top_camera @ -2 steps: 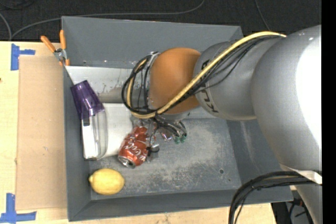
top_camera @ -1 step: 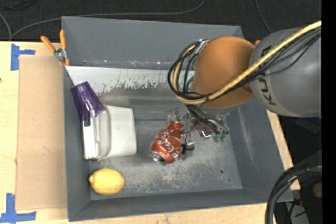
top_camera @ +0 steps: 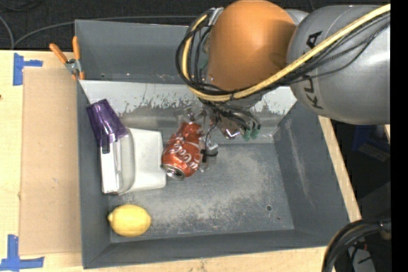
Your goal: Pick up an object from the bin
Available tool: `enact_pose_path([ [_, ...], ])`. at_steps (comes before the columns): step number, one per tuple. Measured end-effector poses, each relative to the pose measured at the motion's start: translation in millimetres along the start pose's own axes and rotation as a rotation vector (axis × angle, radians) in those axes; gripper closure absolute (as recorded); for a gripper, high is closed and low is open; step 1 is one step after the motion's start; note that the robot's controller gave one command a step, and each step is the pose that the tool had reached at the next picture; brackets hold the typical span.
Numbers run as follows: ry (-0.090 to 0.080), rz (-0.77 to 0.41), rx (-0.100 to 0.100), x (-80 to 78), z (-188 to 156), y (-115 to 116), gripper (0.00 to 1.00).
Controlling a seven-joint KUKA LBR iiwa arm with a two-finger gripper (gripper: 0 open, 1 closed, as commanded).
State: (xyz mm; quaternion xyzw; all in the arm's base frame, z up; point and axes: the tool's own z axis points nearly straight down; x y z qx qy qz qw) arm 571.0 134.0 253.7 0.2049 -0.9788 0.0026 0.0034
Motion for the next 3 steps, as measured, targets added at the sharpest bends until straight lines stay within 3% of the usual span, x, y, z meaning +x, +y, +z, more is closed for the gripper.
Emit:
enact_pose_path([
  [1, 0.015, 0.141, 0.002, 30.7, 82.9, -25.3, 1.0],
  [2, 0.006, 0.113, 0.004, 19.4, 76.0, -15.0, 1.0],
  [3, 0.008, -0.253, 0.003, 27.0, -4.9, -106.8, 1.0],
])
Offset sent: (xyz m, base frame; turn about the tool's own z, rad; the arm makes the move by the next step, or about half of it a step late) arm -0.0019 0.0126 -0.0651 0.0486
